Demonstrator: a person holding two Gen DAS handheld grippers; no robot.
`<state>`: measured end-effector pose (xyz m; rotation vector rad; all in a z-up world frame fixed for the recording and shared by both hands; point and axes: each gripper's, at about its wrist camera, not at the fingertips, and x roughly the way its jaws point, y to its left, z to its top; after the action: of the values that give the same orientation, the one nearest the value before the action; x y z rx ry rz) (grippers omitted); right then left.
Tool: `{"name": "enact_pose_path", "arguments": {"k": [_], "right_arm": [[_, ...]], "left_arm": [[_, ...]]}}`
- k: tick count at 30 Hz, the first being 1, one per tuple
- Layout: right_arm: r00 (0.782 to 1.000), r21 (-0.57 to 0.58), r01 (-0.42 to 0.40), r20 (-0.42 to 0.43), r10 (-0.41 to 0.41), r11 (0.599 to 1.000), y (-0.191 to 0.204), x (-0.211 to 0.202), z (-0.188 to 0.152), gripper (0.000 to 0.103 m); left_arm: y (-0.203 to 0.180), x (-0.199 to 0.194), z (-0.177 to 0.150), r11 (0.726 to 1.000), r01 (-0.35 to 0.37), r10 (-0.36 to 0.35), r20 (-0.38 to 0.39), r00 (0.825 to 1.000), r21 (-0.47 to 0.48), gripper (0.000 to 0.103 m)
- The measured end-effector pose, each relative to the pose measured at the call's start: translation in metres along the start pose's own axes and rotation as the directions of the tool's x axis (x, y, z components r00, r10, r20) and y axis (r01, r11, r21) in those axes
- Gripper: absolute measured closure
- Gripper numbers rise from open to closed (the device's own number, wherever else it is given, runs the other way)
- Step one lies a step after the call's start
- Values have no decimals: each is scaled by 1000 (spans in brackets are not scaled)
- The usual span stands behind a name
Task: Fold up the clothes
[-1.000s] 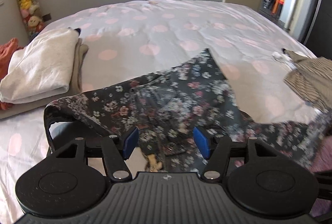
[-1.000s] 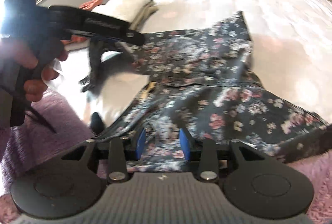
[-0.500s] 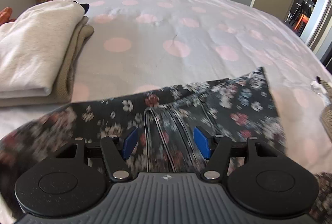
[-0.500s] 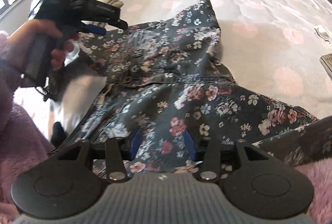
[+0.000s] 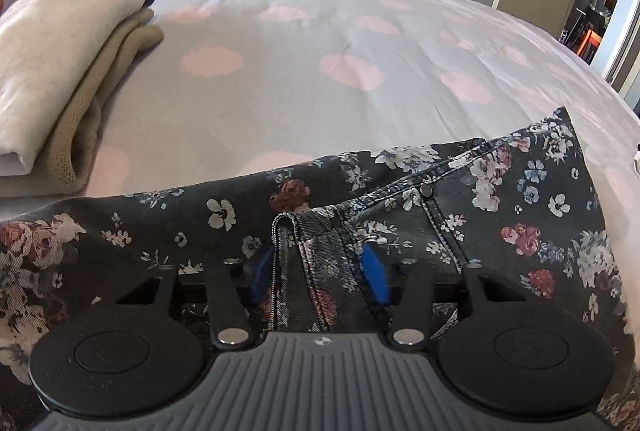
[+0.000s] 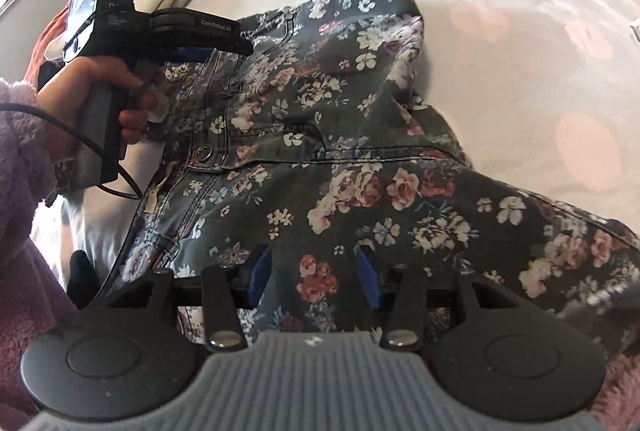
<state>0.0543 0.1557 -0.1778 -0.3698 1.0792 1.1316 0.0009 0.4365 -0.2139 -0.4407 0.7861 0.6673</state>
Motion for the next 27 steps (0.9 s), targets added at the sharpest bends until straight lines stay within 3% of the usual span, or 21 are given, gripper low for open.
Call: {"name": "enact_pose_path", "arguments": {"k": [4,7,15,21,27], "right_arm": [[1000,-12,4,2,-4,1000,3,0,1,52],[1000,-10,20,15,-20,1000,1,-3,2,52],[988,-3,99,120,-98,995,-11,-32,17,48],[969,-62,164,199,-149,984,-21,-47,48,47],[967,-177,178,216,-139,968,-12,-37,98,46]], "left_arm": [[-3,-14,3,1000,5,-5,29,1000,-2,89],[-6,-29,5,1000,6,-5,60,998,-6,96],[-1,-135,2,997,-14,30,216,976,-76,97],[35,-185,-22,970,-137,169,151,974,-202,97],[68,-203,-34,926,-238,281,112,953,-294,97]]}}
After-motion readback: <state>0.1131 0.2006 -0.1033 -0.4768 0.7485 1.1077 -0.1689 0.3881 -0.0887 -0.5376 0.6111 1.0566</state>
